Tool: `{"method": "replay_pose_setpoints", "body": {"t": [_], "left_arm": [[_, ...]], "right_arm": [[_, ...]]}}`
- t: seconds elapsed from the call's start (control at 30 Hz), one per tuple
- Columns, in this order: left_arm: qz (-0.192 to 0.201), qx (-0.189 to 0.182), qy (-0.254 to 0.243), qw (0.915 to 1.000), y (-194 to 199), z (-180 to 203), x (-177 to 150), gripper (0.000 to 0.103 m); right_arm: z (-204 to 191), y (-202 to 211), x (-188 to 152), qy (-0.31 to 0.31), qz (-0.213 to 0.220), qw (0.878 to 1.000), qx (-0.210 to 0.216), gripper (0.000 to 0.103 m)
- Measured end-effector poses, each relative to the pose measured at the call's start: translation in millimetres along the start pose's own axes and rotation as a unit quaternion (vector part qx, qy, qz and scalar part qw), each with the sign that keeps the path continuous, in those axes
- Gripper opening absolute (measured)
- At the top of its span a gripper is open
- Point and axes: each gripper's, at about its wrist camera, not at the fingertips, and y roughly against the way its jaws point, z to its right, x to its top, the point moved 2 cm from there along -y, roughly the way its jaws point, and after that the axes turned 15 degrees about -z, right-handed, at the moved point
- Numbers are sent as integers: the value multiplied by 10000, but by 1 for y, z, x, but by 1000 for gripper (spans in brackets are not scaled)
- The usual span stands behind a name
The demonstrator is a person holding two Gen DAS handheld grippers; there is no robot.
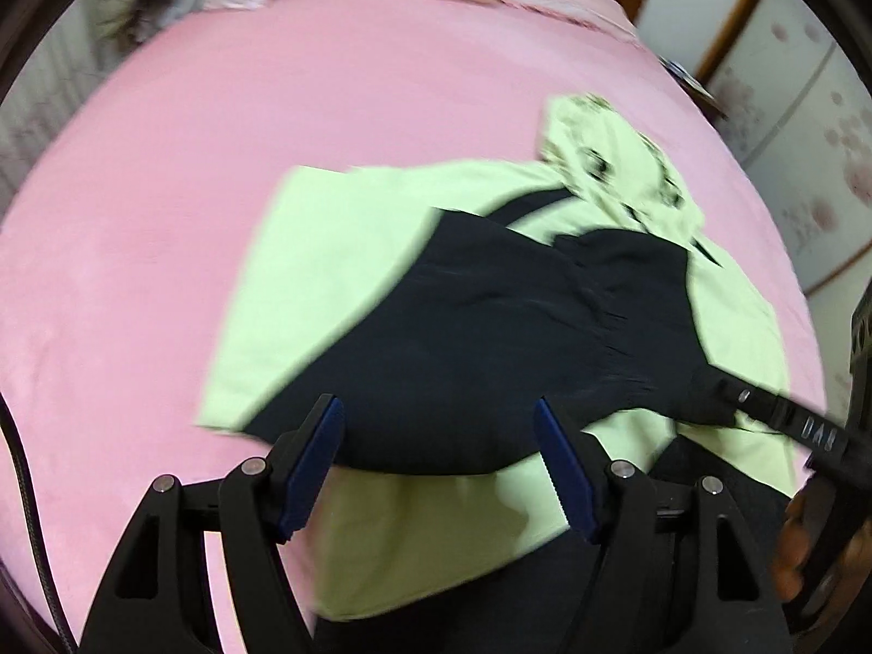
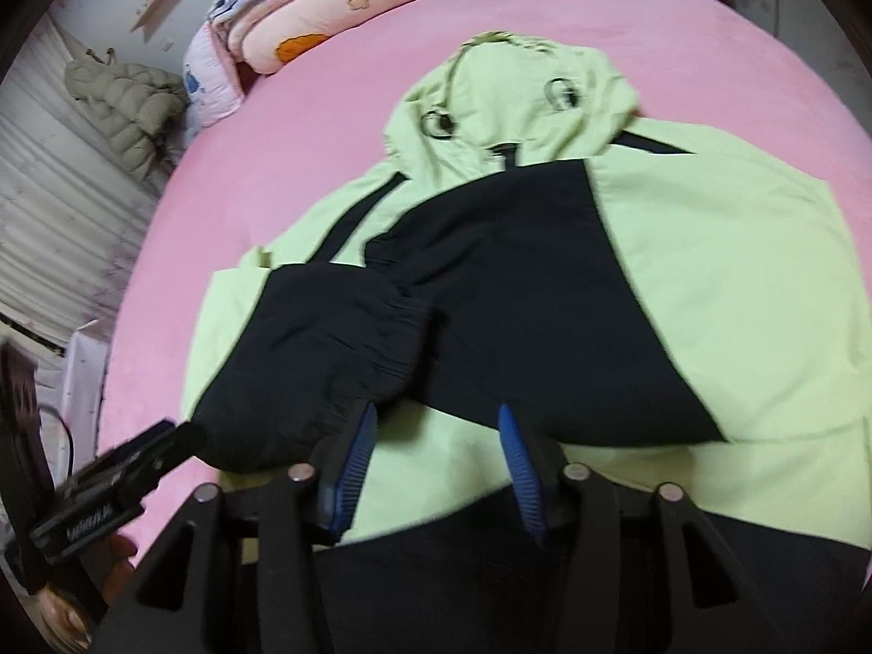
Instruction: Fold large clothes
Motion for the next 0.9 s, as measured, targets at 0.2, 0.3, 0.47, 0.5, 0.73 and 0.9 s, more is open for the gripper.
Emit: {"method": "replay_pose_setpoints", "body": {"t": [0.2, 0.3, 0.47, 0.5, 0.73, 0.9], "left_arm": [[-367, 259, 371, 9983, -27, -48, -17, 72], [-692, 2, 653, 9955, -47, -65, -21, 72], [-803, -227, 973, 9917, -65, -78, -18, 72], [-778, -214, 992, 9918, -67, -79, -16, 72], [-542, 16, 828, 9951, -65, -70, -11, 72], [-293, 332, 927, 9947, -67, -59, -1, 72]], "right_arm": [[-7, -42, 25, -202, -489, 9977, 435, 50], [-7, -63, 27, -403, -754, 9943, 644, 50], [-16, -86, 25, -500, -898, 9911, 844, 32], [-21, -88, 24, -435, -893, 9919, 789, 26], [-88, -13, 32, 1088, 379, 9932, 184, 9], [-124, 81, 38, 1903, 1864, 9637, -198, 9]]}}
